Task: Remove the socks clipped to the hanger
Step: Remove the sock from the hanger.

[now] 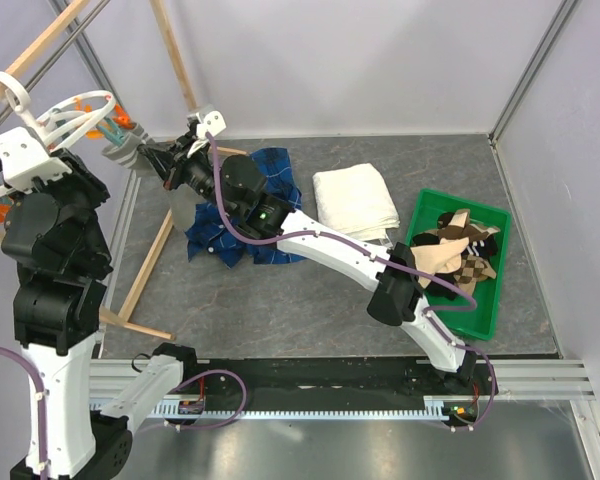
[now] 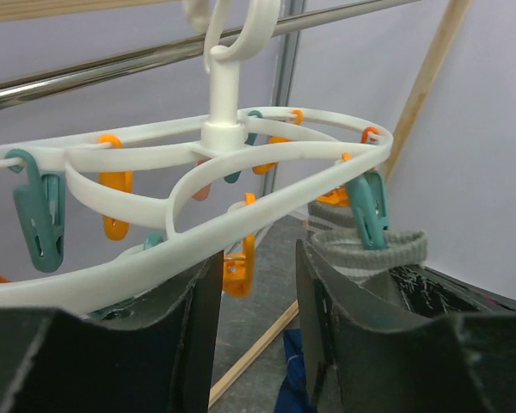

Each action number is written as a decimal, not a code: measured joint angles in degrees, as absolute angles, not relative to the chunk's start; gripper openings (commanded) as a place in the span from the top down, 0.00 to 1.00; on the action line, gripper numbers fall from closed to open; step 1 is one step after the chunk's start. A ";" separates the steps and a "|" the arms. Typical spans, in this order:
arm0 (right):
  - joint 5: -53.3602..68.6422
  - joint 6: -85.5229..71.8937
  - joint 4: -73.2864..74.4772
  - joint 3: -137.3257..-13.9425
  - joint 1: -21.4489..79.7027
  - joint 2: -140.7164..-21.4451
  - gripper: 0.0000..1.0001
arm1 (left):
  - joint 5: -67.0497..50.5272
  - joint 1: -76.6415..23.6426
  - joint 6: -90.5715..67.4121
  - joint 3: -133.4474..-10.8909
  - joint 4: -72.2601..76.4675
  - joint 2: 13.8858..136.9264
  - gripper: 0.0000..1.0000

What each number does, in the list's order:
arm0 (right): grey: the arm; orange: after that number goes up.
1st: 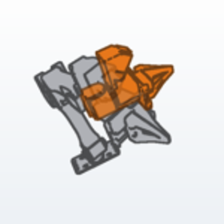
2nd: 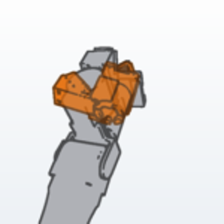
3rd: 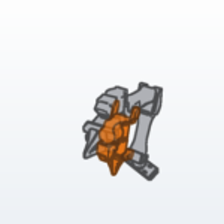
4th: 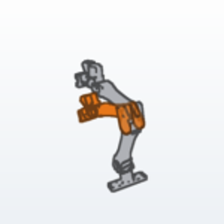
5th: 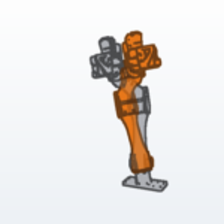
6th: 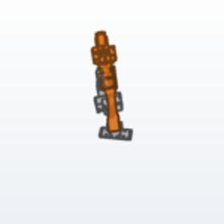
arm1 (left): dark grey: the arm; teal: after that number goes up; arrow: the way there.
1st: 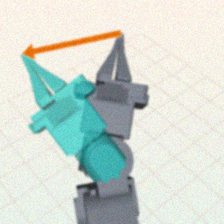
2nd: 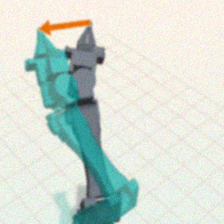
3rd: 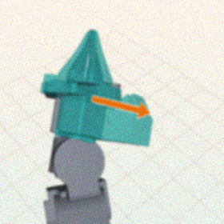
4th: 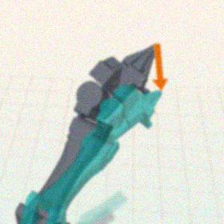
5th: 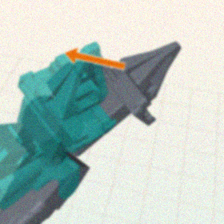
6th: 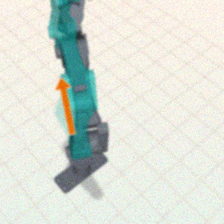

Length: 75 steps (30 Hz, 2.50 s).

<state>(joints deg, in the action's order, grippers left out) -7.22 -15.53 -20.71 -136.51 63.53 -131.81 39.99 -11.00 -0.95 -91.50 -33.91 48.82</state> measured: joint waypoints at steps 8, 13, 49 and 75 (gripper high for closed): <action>-7.27 -13.82 -21.23 -134.98 63.53 -130.56 1.00 | 42.17 -11.00 -0.95 -91.64 -34.17 52.01 0.51; -7.75 -12.14 -21.39 -134.56 63.53 -130.13 1.00 | 43.27 -11.00 -1.02 -94.39 -34.46 54.81 0.51; -7.81 -5.15 -21.80 -131.59 65.63 -126.91 1.00 | 19.49 9.69 -12.60 -103.59 -45.12 65.10 0.53; -12.03 -1.04 -20.45 -133.58 69.67 -126.91 1.00 | 5.52 10.81 -14.79 -108.71 -49.56 64.51 0.44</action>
